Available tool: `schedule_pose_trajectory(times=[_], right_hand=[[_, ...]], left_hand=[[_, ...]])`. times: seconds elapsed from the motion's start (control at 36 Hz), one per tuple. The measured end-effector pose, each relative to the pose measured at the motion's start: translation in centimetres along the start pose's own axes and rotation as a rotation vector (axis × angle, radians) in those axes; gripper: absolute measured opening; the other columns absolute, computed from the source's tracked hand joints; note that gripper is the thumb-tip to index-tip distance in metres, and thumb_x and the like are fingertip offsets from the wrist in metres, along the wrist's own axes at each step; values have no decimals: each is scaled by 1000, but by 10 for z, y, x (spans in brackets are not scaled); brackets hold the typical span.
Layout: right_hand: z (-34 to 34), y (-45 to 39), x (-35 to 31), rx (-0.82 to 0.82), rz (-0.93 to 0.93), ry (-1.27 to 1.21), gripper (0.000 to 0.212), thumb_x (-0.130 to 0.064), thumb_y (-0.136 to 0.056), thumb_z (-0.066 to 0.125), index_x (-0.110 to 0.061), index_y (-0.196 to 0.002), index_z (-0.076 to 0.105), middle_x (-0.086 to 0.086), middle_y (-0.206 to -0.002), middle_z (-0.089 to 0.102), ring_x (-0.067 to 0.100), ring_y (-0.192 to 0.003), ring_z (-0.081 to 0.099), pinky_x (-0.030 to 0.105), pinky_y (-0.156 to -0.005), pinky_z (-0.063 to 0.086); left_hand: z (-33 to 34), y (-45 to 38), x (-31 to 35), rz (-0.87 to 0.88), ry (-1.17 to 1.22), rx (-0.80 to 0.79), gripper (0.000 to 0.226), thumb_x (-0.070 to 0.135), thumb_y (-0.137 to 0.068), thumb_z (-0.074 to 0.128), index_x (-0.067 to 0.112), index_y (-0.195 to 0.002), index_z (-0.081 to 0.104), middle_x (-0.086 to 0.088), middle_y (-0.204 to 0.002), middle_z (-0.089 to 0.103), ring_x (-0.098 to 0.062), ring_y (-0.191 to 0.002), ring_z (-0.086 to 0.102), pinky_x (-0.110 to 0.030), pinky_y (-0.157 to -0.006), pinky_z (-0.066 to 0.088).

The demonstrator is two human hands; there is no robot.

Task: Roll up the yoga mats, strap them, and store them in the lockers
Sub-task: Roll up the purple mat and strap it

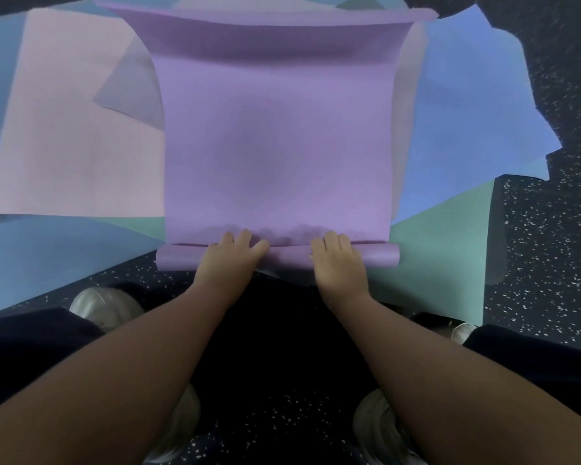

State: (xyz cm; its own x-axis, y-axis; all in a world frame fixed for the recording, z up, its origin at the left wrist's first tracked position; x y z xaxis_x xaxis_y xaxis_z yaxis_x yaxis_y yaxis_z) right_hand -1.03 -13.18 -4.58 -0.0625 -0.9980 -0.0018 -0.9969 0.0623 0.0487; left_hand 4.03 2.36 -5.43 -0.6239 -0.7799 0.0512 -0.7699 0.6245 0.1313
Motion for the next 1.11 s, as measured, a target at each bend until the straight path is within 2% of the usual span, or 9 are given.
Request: schedule_pose_trajectory(times=[0.22,0.31,0.39,0.44,0.56,0.75,0.92,1.03,1.11], right_hand=[[9,6,10,43,-52,-66,26,-12,-76,47,-10,-95,64,11,-89,61,30,-77,53,37,-63,39],[2,-12,15,-6,-98,-147,26,-19,-72,48,-13,-87,69,6,-81,63,28,-71,61,29,-57,48],[-3,-25,19,-118,-101,-148,32,-15,-85,48,-13,-109,69,7,-101,67,30,-93,62,32,-73,49],[2,-33,20,-209,-81,-120,38,-17,-98,43,-18,-134,54,4,-129,57,28,-119,47,35,-94,38],[2,-48,20,-239,-18,-121,41,-18,-102,40,-19,-143,44,5,-142,47,26,-128,39,35,-102,35],[4,-57,22,-233,33,-122,43,-14,-100,43,-17,-143,42,8,-142,45,28,-128,38,34,-103,33],[-10,-58,21,-133,154,-127,36,-16,-100,44,-10,-135,48,14,-134,42,32,-123,39,39,-93,32],[-25,-61,11,73,145,-137,35,-6,-81,36,-9,-100,65,15,-100,58,32,-94,53,38,-72,37],[-26,-55,0,163,19,-141,21,-11,-73,46,-14,-85,64,9,-85,58,26,-83,40,34,-66,27]], left_hand=[[3,-11,-8,-166,21,-151,27,18,-96,53,22,-122,49,-7,-120,46,-29,-109,44,-35,-67,33],[-5,-15,-10,-223,2,-109,34,8,-83,63,17,-116,58,-10,-114,54,-32,-103,50,-39,-76,37],[-15,-16,-6,-133,-32,55,36,3,-56,73,10,-91,69,-13,-88,58,-32,-76,57,-38,-65,44],[-22,-14,-3,-58,-20,169,31,12,-66,57,9,-95,69,-14,-85,60,-32,-71,58,-40,-65,48],[-11,-6,2,21,-104,216,38,9,-78,47,15,-111,64,-11,-103,64,-32,-94,61,-56,-91,43],[8,11,3,55,-232,245,61,5,-89,28,22,-146,40,-18,-147,43,-37,-135,42,-64,-101,33],[4,-14,-10,-10,-86,59,85,28,-69,80,27,-141,36,-16,-143,48,-36,-129,49,-69,-94,36],[-3,-26,-14,-37,-47,8,98,37,-59,86,29,-141,35,-16,-144,47,-35,-130,48,-74,-92,33],[1,-30,-16,-44,-63,-35,96,41,-57,86,28,-142,44,-16,-146,45,-34,-132,46,-73,-93,33]])
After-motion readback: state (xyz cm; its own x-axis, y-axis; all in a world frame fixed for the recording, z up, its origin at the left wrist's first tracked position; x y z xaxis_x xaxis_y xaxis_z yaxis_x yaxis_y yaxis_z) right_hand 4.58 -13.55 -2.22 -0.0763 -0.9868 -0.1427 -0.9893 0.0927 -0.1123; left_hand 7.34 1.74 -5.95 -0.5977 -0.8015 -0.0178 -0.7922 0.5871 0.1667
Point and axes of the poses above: each hand's wrist, its own y-axis away from the middle knuckle, its own z-axis out of the palm, x = y × z, the point moved 6 cm from there along -y, towards the middle knuckle
